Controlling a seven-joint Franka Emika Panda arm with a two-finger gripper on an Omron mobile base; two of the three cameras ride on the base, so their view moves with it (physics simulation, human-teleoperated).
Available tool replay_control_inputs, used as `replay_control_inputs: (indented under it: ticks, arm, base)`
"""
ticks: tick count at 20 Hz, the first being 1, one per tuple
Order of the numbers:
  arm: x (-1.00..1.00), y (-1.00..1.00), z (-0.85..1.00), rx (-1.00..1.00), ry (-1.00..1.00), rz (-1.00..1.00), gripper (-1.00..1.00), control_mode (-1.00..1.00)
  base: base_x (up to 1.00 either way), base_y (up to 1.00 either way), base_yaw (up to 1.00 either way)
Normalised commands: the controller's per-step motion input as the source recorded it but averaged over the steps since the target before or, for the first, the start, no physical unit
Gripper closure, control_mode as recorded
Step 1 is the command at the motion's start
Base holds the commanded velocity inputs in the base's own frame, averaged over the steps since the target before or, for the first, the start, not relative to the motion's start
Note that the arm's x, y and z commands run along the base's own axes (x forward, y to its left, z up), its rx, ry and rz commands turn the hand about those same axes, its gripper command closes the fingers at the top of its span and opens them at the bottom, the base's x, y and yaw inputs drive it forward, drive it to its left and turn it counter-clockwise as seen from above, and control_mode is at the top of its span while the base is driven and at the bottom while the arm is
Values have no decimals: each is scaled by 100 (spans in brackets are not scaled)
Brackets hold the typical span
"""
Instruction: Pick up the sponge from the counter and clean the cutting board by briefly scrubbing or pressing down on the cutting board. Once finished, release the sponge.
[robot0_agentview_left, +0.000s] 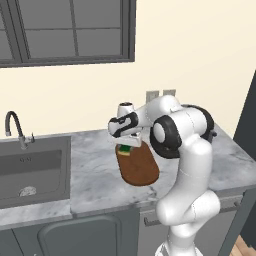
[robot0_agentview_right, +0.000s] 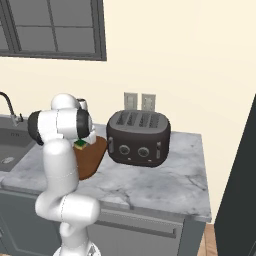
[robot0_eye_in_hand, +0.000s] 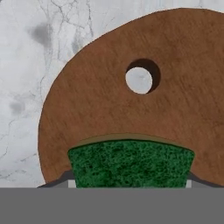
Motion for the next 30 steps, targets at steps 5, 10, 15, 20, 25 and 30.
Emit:
replay_control_inputs:
  ticks: [5, 10, 15, 20, 25, 30]
  arm:
    - [0, -42, -36, -4, -2, 0, 100, -100]
    - [0, -53, -36, -3, -1, 0, 100, -100]
    - [0, -68, -26, -3, -1, 0, 100, -100]
    - [0, -66, -11, -3, 0, 0, 100, -100]
    - [-3, -34, -8, -5, -1, 0, 100, -100]
    - [-38, -22, -28, -6, 0, 0, 100, -100]
  base:
    - [0, 0, 0]
    - [0, 0, 0]
    - [0, 0, 0]
    - [0, 0, 0]
    - [0, 0, 0]
    - [0, 0, 0]
